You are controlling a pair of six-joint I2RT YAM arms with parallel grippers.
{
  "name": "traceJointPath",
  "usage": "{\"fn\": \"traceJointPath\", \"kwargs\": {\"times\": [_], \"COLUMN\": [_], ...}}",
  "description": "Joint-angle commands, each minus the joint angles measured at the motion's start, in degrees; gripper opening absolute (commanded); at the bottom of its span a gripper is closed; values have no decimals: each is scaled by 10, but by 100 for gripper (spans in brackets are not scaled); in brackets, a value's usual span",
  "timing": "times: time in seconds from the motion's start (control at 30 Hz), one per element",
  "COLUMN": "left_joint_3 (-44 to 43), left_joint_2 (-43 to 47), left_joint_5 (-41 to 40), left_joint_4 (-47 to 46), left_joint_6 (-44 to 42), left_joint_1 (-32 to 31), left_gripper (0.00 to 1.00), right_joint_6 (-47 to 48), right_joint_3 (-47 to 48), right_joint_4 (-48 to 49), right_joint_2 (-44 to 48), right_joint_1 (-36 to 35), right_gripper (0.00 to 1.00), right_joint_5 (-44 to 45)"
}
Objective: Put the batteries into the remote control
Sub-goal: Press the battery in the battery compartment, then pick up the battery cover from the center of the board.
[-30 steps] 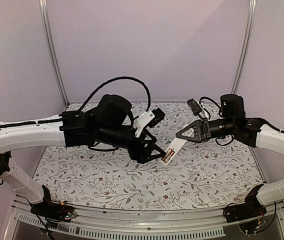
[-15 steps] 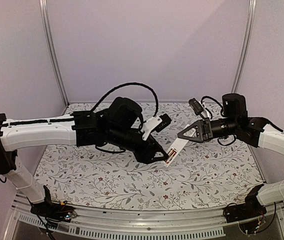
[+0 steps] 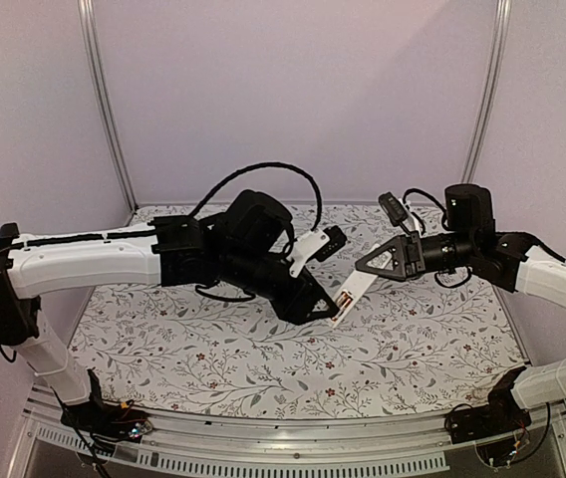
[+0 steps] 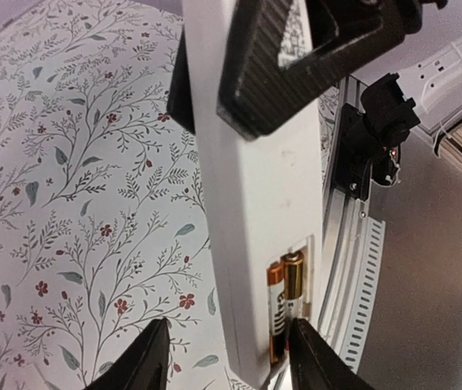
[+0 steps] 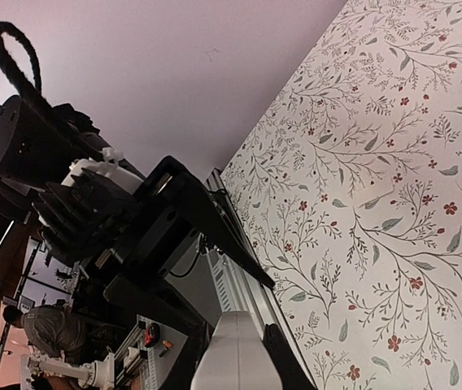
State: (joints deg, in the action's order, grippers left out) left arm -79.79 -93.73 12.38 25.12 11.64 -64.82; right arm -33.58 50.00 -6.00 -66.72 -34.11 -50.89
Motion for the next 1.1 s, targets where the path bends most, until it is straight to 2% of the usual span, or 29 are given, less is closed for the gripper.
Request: {"fn": "traceJointPath", "kwargs": {"times": [0.0, 0.23, 0.4, 0.57, 0.6, 0.7, 0.77, 0.9, 1.07], "left_joint_3": [-8, -40, -58, -59, -60, -58, -35, 26, 104], "left_joint_2": [-6, -33, -52, -56, -57, -45, -23, 23, 52], "left_joint_5": [37, 30, -5, -38, -42, -45, -45, -77, -159], "left_joint_4": [-14, -14, 9, 30, 36, 44, 39, 47, 94], "left_joint_6": [9, 24, 29, 30, 29, 17, 24, 45, 103], "left_joint_1": [5, 6, 7, 16, 16, 18, 29, 67, 117], "left_gripper": [54, 50, 41, 38, 40, 60, 66, 67, 67], "right_joint_6": [-5, -3, -3, -4, -4, -5, -8, -15, -15], "right_joint_3": [8, 3, 4, 2, 1, -6, -15, -38, -68], "right_joint_4": [18, 20, 20, 20, 20, 19, 19, 15, 15], "right_joint_2": [5, 6, 8, 7, 7, 2, -4, -10, -16], "right_joint_1": [-3, -3, -3, -2, -2, 5, 23, 55, 78], "right_gripper": [0, 0, 0, 0, 0, 0, 0, 0, 0], "right_joint_5": [-14, -13, -14, -13, -9, 5, 16, 32, 54]}}
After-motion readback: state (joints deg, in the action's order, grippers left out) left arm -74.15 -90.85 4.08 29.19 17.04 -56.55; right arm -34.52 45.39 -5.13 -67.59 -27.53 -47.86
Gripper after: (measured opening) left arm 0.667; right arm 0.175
